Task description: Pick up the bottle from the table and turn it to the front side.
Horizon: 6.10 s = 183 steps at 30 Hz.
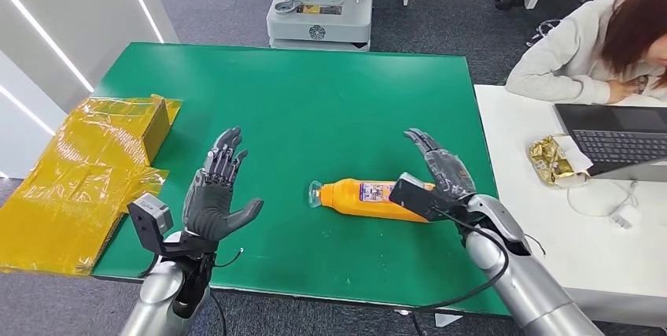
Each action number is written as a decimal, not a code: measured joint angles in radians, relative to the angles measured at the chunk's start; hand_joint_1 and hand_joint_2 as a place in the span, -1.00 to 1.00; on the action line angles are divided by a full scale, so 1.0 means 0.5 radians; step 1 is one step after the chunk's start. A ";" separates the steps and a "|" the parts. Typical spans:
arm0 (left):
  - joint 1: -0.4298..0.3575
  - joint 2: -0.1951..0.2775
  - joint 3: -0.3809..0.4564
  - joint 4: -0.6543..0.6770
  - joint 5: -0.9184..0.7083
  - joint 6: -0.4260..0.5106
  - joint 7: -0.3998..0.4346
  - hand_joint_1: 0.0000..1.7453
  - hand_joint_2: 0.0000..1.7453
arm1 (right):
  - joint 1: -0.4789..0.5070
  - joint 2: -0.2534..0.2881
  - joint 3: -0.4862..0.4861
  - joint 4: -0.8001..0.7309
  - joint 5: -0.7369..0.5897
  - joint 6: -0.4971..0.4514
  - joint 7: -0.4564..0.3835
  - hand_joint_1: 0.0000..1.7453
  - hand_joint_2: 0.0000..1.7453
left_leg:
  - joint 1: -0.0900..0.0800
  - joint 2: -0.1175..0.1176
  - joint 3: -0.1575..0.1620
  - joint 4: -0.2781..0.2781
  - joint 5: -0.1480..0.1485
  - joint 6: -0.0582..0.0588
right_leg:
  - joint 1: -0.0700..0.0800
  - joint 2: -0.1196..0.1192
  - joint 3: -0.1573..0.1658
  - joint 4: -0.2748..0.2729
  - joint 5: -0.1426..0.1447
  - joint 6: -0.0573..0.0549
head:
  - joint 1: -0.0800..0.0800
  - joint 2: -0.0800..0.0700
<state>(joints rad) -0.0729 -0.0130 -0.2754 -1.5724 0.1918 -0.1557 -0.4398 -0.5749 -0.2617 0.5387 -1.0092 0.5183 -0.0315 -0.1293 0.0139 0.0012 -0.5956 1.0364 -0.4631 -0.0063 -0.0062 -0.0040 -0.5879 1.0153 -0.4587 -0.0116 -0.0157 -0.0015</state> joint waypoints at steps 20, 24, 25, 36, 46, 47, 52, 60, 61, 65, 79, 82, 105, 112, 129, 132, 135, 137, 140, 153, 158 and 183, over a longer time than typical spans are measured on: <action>0.037 -0.001 0.000 -0.006 0.032 -0.063 0.048 -1.00 1.00 | -0.193 0.008 0.210 0.217 0.097 0.077 0.101 -1.00 1.00 | 0.000 -0.001 -0.001 0.000 0.000 0.000 | 0.000 -0.001 0.000 0.000 0.000 0.000 | 0.000 0.000; 0.048 -0.001 0.001 -0.011 0.037 -0.080 0.065 -1.00 1.00 | -0.196 0.025 0.218 0.242 0.078 0.087 0.101 -1.00 1.00 | 0.000 -0.001 -0.001 0.000 0.000 0.000 | 0.000 -0.001 0.000 0.000 0.000 0.000 | 0.000 0.000; 0.049 -0.001 0.001 -0.012 0.037 -0.083 0.068 -1.00 1.00 | -0.196 0.029 0.219 0.247 0.075 0.087 0.101 -1.00 1.00 | 0.000 -0.001 -0.001 0.000 0.000 0.000 | 0.000 -0.001 0.000 0.000 0.000 0.000 | 0.000 0.000; -0.032 -0.019 0.001 -0.011 0.072 -0.094 0.183 -1.00 1.00 | -0.211 0.096 0.220 0.312 0.052 0.121 0.157 -1.00 1.00 | 0.000 -0.001 0.000 0.000 0.000 0.000 | 0.000 -0.001 0.000 0.000 0.000 0.000 | 0.000 0.000; -0.033 -0.022 0.004 -0.011 0.074 -0.119 0.186 -1.00 1.00 | -0.218 0.121 0.215 0.379 0.100 0.209 0.221 -1.00 1.00 | 0.000 -0.001 -0.001 0.000 0.000 0.000 | 0.000 -0.001 0.000 0.000 0.000 0.000 | 0.000 0.000; -0.033 -0.022 0.005 -0.011 0.077 -0.121 0.186 -1.00 1.00 | -0.221 0.123 0.215 0.389 0.108 0.229 0.235 -1.00 1.00 | 0.000 -0.001 -0.001 0.000 0.000 0.000 | 0.000 -0.001 0.000 0.000 0.000 0.000 | 0.000 0.000; -0.042 -0.036 0.014 -0.011 0.104 -0.144 0.219 -1.00 1.00 | -0.261 0.153 0.219 0.466 0.162 0.331 0.289 -1.00 1.00 | 0.000 -0.001 0.000 0.000 0.001 0.000 | 0.000 -0.001 0.000 0.000 0.000 0.000 | 0.000 0.000; -0.047 -0.067 0.052 -0.011 0.107 -0.166 0.234 -1.00 1.00 | -0.308 0.206 0.221 0.579 0.216 0.370 0.315 -1.00 1.00 | 0.000 -0.001 0.000 0.000 0.002 0.000 | 0.000 -0.001 0.000 0.000 0.001 0.000 | 0.000 0.000; -0.047 -0.069 0.055 -0.011 0.107 -0.168 0.234 -1.00 1.00 | -0.310 0.210 0.221 0.589 0.220 0.370 0.316 -1.00 1.00 | 0.000 -0.001 0.000 0.000 0.002 0.000 | 0.000 -0.001 0.000 0.000 0.001 0.000 | 0.000 0.000; -0.046 -0.072 0.062 -0.011 0.107 -0.169 0.234 -1.00 1.00 | -0.314 0.221 0.221 0.621 0.224 0.371 0.316 -1.00 1.00 | 0.000 -0.001 0.000 0.000 0.001 0.000 | 0.000 -0.001 0.000 0.000 0.001 0.000 | 0.000 0.000; -0.045 -0.080 0.071 -0.011 0.148 -0.214 0.274 -1.00 1.00 | -0.313 0.237 0.229 0.677 0.244 0.399 0.313 -1.00 1.00 | 0.000 -0.001 0.000 0.000 0.002 0.000 | 0.000 -0.001 0.000 0.000 0.001 0.000 | 0.000 0.000; -0.045 -0.084 0.072 -0.011 0.171 -0.234 0.286 -1.00 1.00 | -0.312 0.239 0.232 0.682 0.247 0.409 0.314 -1.00 1.00 | 0.000 -0.001 0.000 0.000 0.002 0.000 | 0.000 -0.001 0.000 0.000 0.001 0.000 | 0.000 0.000; -0.042 -0.094 0.087 -0.003 0.235 -0.296 0.304 -1.00 1.00 | -0.305 0.240 0.247 0.697 0.277 0.477 0.320 -0.58 1.00 | 0.000 0.000 0.000 0.001 0.002 0.000 | 0.000 -0.001 0.000 0.000 0.001 0.000 | 0.000 0.000; -0.043 -0.101 0.101 -0.002 0.248 -0.297 0.312 -1.00 1.00 | -0.309 0.240 0.248 0.697 0.280 0.496 0.321 0.88 1.00 | 0.000 0.000 0.001 0.001 0.002 0.000 | 0.000 0.000 0.000 0.000 0.001 0.000 | 0.000 0.000; -0.047 -0.101 0.105 0.006 0.275 -0.309 0.315 -1.00 1.00 | -0.320 0.239 0.248 0.711 0.282 0.546 0.303 1.00 1.00 | 0.000 0.000 0.002 0.001 0.002 0.000 | 0.000 0.000 0.000 0.000 0.002 -0.001 | 0.000 0.000; -0.047 -0.101 0.105 0.006 0.279 -0.310 0.315 -1.00 1.00 | -0.314 0.238 0.247 0.711 0.259 0.513 0.281 1.00 1.00 | 0.000 0.000 0.002 0.001 0.002 -0.001 | 0.000 0.000 0.000 0.000 0.002 -0.001 | 0.000 0.000; -0.047 -0.101 0.105 0.007 0.280 -0.310 0.315 -1.00 1.00 | -0.310 0.237 0.246 0.711 0.248 0.502 0.274 1.00 1.00 | 0.000 0.000 0.002 0.001 0.002 -0.001 | 0.000 0.001 0.000 0.000 0.002 -0.001 | 0.000 0.000; -0.047 -0.101 0.105 0.007 0.280 -0.310 0.316 -1.00 1.00 | -0.308 0.237 0.246 0.711 0.242 0.498 0.271 1.00 1.00 | 0.000 0.000 0.002 0.001 0.002 -0.001 | 0.000 0.001 0.000 0.000 0.002 -0.001 | 0.000 0.000; -0.045 -0.101 0.105 0.008 0.280 -0.310 0.315 -1.00 1.00 | -0.286 0.233 0.225 0.699 0.184 0.467 0.231 1.00 1.00 | 0.000 0.000 0.002 0.001 0.002 -0.001 | 0.000 0.001 0.000 0.000 0.002 -0.001 | 0.000 0.000; 0.000 -0.100 0.105 0.018 0.232 -0.213 0.224 -1.00 1.00 | 0.251 0.240 0.011 0.100 -0.100 -0.193 -0.232 1.00 1.00 | 0.000 -0.002 -0.001 0.000 0.001 -0.001 | 0.000 -0.003 -0.002 -0.001 0.001 -0.001 | 0.000 0.000; 0.037 -0.100 0.105 0.030 0.232 -0.212 0.192 -1.00 1.00 | 0.536 0.217 -0.092 -0.267 -0.192 -0.365 -0.267 1.00 1.00 | 0.000 -0.002 -0.002 0.000 0.000 0.000 | 0.000 -0.003 -0.002 -0.001 0.000 0.000 | 0.000 0.000; -0.207 -0.084 0.051 0.169 0.227 -0.277 0.233 -1.00 1.00 | 0.993 0.134 -0.528 -0.847 -0.584 -0.668 -0.540 1.00 1.00 | 0.000 -0.001 -0.002 0.001 0.002 -0.001 | 0.000 -0.002 -0.002 -0.001 0.003 0.000 | 0.000 0.000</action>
<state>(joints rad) -0.1763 -0.0548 -0.2498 -1.4881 0.3052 -0.2945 -0.3231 -0.0783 -0.1945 0.2749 -1.4329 0.2264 -0.3653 -0.3995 0.0138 0.0007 -0.5964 1.0367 -0.4621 -0.0066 -0.0063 -0.0050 -0.5887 1.0146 -0.4570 -0.0116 -0.0156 -0.0015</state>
